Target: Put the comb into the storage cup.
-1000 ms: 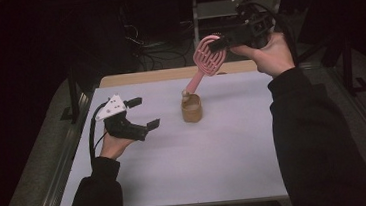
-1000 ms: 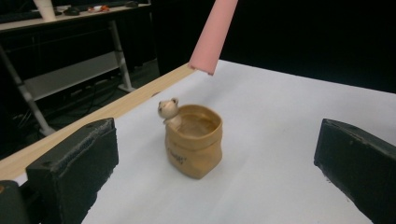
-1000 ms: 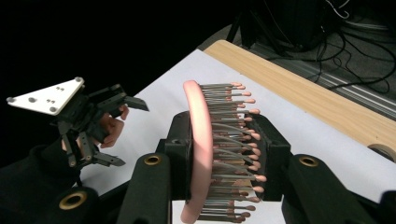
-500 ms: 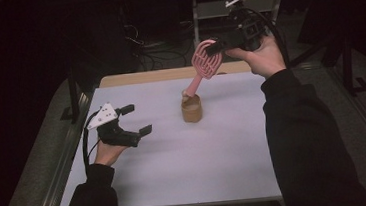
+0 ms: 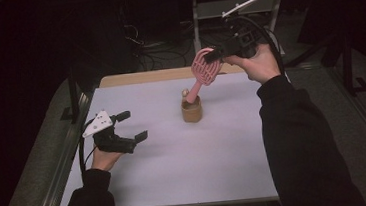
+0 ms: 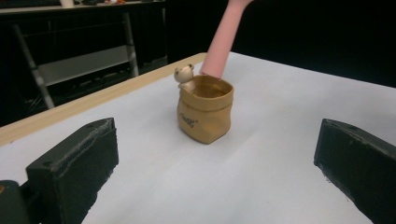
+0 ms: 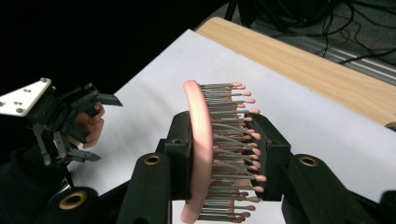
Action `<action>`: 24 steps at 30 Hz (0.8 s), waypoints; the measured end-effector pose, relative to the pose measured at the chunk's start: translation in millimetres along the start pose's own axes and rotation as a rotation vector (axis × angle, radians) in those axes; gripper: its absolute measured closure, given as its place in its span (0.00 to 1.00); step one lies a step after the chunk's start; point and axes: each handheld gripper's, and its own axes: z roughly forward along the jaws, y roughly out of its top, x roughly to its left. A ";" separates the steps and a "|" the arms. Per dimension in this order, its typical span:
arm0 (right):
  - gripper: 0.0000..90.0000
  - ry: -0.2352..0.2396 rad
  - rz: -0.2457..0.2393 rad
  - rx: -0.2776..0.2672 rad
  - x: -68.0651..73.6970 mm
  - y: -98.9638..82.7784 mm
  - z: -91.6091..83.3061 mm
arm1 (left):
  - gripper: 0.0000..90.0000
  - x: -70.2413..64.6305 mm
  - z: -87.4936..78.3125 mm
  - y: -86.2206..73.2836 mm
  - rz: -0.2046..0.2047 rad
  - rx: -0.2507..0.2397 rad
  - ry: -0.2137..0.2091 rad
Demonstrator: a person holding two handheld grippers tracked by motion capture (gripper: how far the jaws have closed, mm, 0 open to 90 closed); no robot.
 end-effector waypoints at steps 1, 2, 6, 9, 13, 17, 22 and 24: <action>0.70 0.002 0.003 0.003 -1.2 -1.3 1.4 | 0.00 0.6 -0.8 -1.9 -0.008 -0.003 0.001; 0.70 0.004 0.006 0.004 -2.2 -2.6 2.7 | 0.00 1.2 -1.8 -4.0 -0.015 -0.007 0.003; 0.70 0.002 0.017 0.015 -6.9 -7.2 7.1 | 0.00 2.8 -6.4 -11.7 -0.033 -0.015 0.010; 0.70 0.001 0.022 0.017 -10.3 -10.0 10.9 | 0.00 5.0 -11.2 -16.8 -0.061 -0.025 0.019; 0.70 0.002 0.032 0.024 -14.4 -13.2 18.2 | 0.00 7.1 -16.4 -23.4 -0.077 -0.031 0.047; 0.70 0.007 0.041 0.033 -18.0 -15.6 26.2 | 0.00 7.2 -20.1 -27.1 -0.080 -0.034 0.054; 0.70 0.017 0.055 0.035 -22.8 -18.9 34.4 | 0.00 5.0 -24.6 -32.4 -0.075 -0.018 0.061; 0.70 0.022 0.061 0.031 -25.3 -20.9 37.1 | 0.00 4.4 -26.8 -34.4 -0.078 -0.015 0.063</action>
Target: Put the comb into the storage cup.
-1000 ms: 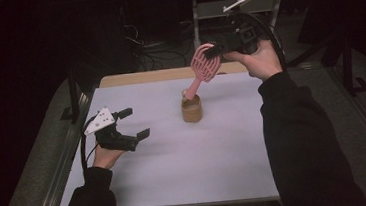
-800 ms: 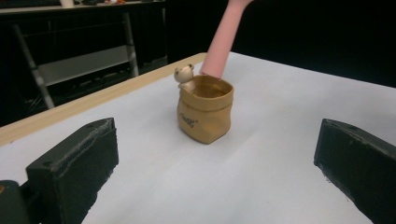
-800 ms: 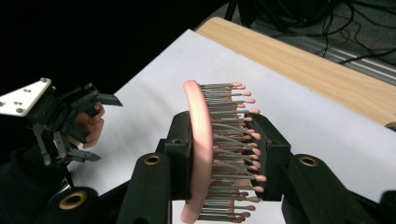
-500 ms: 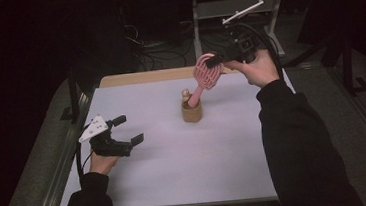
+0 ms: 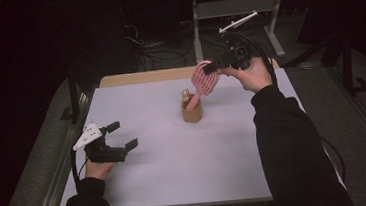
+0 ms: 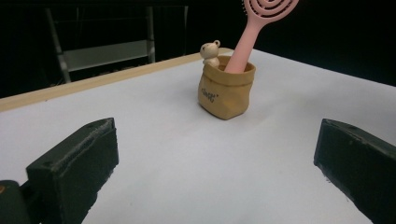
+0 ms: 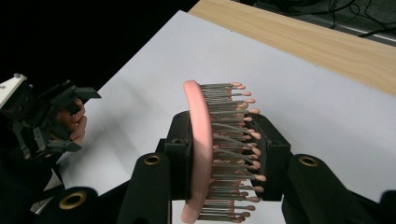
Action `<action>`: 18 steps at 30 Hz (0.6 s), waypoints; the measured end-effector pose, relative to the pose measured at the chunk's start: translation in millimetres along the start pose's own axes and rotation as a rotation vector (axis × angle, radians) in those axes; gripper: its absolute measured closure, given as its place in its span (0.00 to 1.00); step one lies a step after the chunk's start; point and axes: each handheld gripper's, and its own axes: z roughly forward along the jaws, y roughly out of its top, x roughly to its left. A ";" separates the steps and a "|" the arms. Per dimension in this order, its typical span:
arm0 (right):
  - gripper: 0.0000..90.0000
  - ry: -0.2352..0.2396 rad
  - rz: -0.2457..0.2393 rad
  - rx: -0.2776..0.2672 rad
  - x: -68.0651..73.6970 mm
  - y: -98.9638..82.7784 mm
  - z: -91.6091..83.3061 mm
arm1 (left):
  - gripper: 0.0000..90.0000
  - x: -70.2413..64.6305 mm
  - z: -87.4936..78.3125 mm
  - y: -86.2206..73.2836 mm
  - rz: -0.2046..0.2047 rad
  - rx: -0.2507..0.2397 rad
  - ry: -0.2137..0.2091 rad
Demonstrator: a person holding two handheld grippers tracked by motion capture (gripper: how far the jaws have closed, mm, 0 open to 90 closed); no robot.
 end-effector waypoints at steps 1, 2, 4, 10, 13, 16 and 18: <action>0.70 0.005 0.005 0.000 -1.5 -0.8 1.5 | 0.00 0.2 -1.0 -0.6 -0.002 -0.001 0.001; 0.70 0.007 0.009 0.000 -2.8 -1.6 2.9 | 0.00 0.1 -2.2 -1.4 -0.003 -0.005 0.004; 0.70 0.010 0.018 -0.001 -5.2 -2.8 5.8 | 0.00 0.3 -3.5 -2.3 -0.004 -0.005 0.007; 0.70 0.017 0.027 0.022 -8.3 -5.0 14.4 | 0.00 -1.0 -3.2 -1.9 0.002 -0.011 -0.004; 0.70 0.029 0.041 0.017 -11.1 -5.9 18.0 | 0.00 -1.1 -1.6 -2.6 0.000 -0.004 -0.012; 0.70 0.036 0.063 0.019 -14.7 -8.0 22.3 | 0.00 -0.4 -1.2 -3.0 -0.001 -0.002 -0.013; 0.70 0.042 0.081 0.009 -17.6 -9.7 24.1 | 0.00 0.2 -0.8 -3.2 -0.002 -0.002 -0.013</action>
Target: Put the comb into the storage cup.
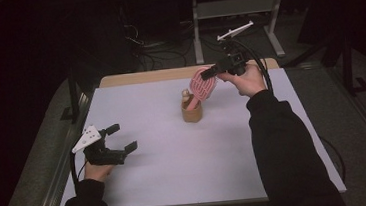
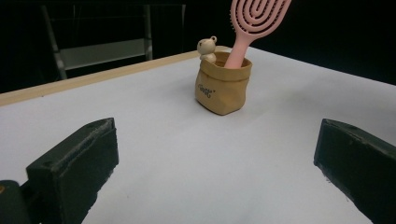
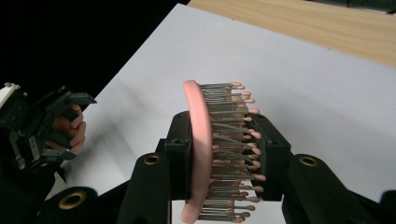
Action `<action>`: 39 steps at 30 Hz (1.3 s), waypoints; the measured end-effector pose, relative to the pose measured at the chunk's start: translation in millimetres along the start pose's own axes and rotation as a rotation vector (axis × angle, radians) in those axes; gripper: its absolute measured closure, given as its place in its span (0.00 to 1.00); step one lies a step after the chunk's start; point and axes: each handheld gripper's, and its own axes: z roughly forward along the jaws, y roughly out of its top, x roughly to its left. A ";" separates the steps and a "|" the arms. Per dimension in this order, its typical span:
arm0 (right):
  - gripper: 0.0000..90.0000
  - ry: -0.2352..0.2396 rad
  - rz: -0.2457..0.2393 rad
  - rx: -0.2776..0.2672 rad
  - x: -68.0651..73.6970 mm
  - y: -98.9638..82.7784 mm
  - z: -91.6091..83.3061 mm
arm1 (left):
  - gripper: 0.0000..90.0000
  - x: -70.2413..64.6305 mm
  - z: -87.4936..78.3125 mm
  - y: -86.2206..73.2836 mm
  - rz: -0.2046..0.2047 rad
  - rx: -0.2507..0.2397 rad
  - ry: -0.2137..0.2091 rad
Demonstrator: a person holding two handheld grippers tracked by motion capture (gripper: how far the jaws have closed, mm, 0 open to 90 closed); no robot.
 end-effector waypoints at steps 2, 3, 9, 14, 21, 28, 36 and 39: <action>0.70 0.003 0.021 -0.002 -3.2 -0.6 -0.9 | 0.00 0.5 0.3 -0.2 0.000 0.001 0.000; 0.70 0.005 0.029 -0.003 -4.7 -1.0 -1.5 | 0.00 0.7 0.6 -0.2 -0.002 0.000 0.001; 0.69 0.016 0.071 -0.007 -12.9 -3.9 -4.1 | 0.00 1.2 2.7 -0.7 -0.008 0.004 0.002; 0.68 0.016 0.081 -0.009 -17.7 -7.3 -6.5 | 0.00 1.6 3.1 -0.9 -0.010 0.005 0.002; 0.66 0.004 0.081 -0.016 -24.5 -11.8 -9.9 | 0.00 1.0 3.7 -0.7 -0.008 0.009 -0.002; 0.52 -0.003 0.049 -0.016 -26.4 -16.8 -12.1 | 0.00 0.5 4.7 -1.0 -0.005 0.015 -0.006; 0.22 -0.060 0.009 -0.075 -25.4 -20.7 -21.1 | 0.00 0.4 5.6 -1.4 -0.008 0.023 -0.010; 0.16 -0.094 0.013 -0.082 -26.3 -21.5 -23.7 | 0.00 0.3 5.8 -1.5 -0.010 0.023 -0.010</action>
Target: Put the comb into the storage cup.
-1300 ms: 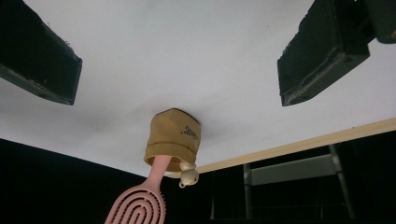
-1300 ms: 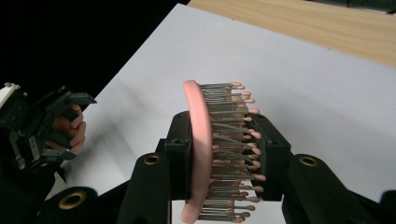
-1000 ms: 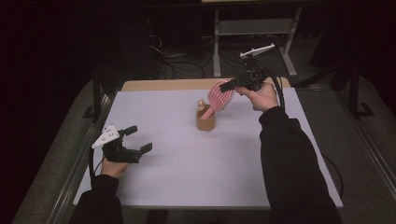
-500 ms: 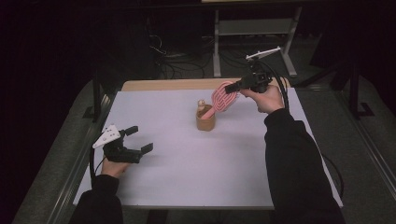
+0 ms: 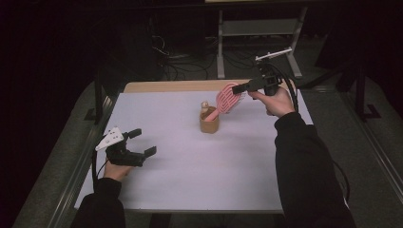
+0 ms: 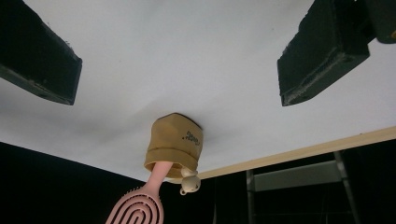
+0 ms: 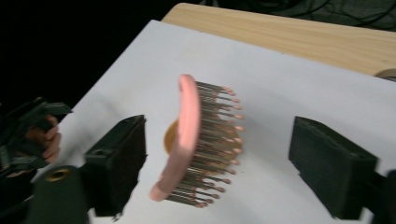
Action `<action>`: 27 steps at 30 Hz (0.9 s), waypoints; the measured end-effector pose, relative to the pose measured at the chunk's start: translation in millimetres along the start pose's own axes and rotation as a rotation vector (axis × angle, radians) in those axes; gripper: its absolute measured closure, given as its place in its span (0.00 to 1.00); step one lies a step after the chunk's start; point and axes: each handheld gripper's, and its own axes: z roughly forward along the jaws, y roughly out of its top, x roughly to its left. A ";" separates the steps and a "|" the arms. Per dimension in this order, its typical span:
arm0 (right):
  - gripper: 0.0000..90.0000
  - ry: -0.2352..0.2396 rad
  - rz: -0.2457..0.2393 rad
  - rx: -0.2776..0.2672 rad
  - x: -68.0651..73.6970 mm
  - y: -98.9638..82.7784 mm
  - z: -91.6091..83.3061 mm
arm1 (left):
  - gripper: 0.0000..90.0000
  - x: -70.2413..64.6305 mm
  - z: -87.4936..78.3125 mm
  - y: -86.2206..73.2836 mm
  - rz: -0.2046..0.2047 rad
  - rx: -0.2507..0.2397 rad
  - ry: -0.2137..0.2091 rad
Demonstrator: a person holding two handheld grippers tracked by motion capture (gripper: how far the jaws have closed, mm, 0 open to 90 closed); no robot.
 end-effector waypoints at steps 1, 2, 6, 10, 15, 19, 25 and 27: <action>0.15 -0.004 -0.002 -0.001 -0.6 -0.3 -0.9 | 0.00 -0.1 0.1 0.0 0.000 0.000 -0.001; 0.14 -0.005 -0.005 -0.004 -1.3 -0.9 -1.8 | 0.00 -0.1 0.1 0.0 0.000 0.001 -0.001; 0.11 0.007 -0.020 -0.012 -4.9 -3.8 -5.6 | 0.00 0.5 0.2 0.0 -0.004 -0.002 0.001; 0.06 0.013 -0.044 -0.047 -8.1 -8.9 -11.0 | 0.00 0.2 2.0 -0.6 -0.004 0.007 -0.003; 0.00 -0.012 -0.060 -0.044 -11.8 -14.2 -15.8 | 0.00 -0.8 3.9 -0.7 0.000 0.014 -0.007; 0.00 -0.037 -0.088 -0.070 -13.4 -18.7 -21.0 | 0.00 -0.4 3.7 -0.5 0.000 0.008 -0.005; 0.00 -0.079 -0.131 -0.082 -16.0 -28.8 -24.2 | 0.00 1.1 3.8 -0.6 -0.006 -0.003 -0.007; 0.00 -0.079 -0.134 -0.083 -17.0 -31.8 -24.3 | 0.00 0.8 4.1 -0.6 -0.003 0.000 -0.008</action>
